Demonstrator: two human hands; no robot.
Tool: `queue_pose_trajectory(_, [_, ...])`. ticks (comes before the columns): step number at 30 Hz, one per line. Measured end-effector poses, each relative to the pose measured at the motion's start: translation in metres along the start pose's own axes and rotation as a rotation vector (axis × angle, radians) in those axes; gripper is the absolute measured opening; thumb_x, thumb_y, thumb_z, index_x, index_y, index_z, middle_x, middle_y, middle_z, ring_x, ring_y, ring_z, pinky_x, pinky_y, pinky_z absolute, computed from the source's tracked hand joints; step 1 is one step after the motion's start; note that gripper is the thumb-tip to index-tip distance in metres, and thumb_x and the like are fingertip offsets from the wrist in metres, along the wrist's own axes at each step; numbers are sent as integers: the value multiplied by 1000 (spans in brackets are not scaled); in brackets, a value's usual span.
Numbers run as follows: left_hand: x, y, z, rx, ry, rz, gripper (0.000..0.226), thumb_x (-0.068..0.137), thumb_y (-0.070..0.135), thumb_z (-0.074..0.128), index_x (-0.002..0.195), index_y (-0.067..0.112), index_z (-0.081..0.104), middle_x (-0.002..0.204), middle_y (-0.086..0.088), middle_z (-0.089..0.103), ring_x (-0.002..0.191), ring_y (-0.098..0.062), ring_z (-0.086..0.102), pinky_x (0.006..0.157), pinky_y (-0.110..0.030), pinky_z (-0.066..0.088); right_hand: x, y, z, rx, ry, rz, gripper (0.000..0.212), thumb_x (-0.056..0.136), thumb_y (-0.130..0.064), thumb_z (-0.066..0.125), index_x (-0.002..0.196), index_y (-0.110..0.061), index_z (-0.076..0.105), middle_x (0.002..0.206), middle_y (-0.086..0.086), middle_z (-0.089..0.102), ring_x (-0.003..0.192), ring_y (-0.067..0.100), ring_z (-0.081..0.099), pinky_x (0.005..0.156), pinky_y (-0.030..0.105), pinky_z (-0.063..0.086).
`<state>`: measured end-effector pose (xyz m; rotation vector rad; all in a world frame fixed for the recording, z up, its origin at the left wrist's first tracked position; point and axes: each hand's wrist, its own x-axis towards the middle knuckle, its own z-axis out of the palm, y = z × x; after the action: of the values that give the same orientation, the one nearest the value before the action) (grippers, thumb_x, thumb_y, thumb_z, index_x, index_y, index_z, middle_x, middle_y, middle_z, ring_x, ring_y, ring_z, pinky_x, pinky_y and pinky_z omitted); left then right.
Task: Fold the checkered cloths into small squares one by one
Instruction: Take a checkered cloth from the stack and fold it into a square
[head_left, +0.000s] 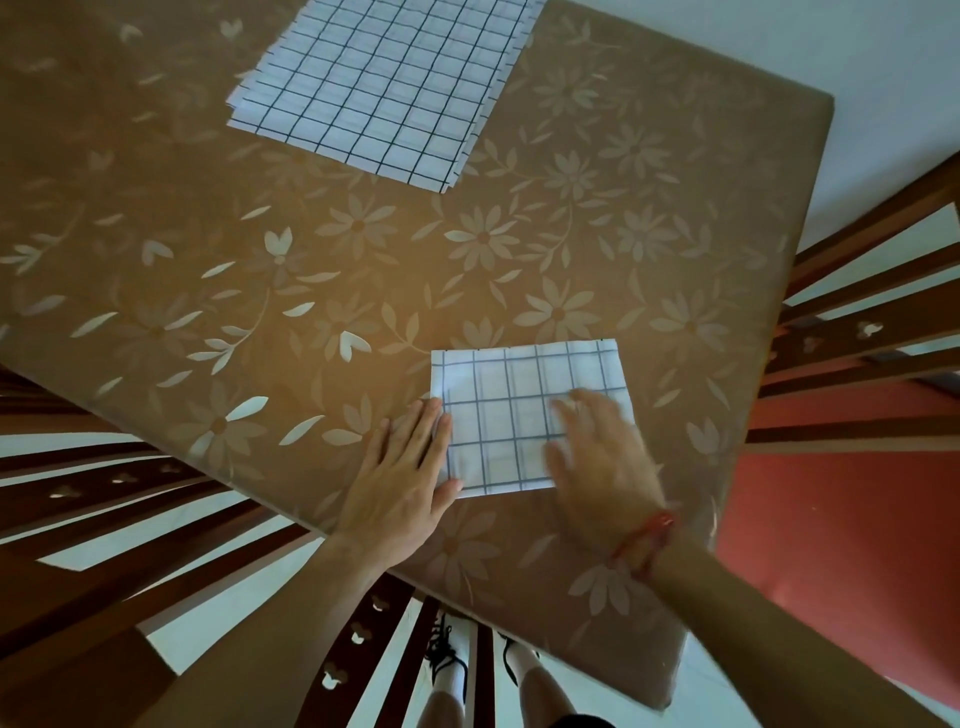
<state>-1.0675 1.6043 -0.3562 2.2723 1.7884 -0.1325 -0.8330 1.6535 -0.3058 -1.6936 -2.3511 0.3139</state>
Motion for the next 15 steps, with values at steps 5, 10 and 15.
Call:
queue_pose_trajectory(5, [0, -1, 2, 21, -8, 10, 70, 102, 52, 10, 154, 7, 20, 163, -11, 12, 151, -24, 6, 118, -53, 21, -59, -57, 50, -90, -308, -388, 63, 102, -41, 25, 148, 1, 26, 157, 21, 16, 148, 32, 10, 115, 50, 26])
queue_pose_trajectory(10, [0, -1, 5, 60, -6, 6, 69, 102, 48, 10, 154, 4, 15, 163, -14, 9, 151, -25, 5, 117, -56, 20, -67, -53, 62, -118, -383, -327, 74, 101, -55, 21, 150, 1, 17, 159, 19, 11, 148, 28, 6, 116, 48, 24])
queue_pose_trajectory(15, [1, 0, 4, 64, -8, 2, 70, 102, 49, 16, 154, 3, 16, 163, -13, 10, 151, -25, 7, 116, -57, 21, -68, -46, 56, -149, -408, -278, 79, 99, -59, 19, 150, 0, 16, 159, 20, 6, 148, 30, 2, 118, 49, 17])
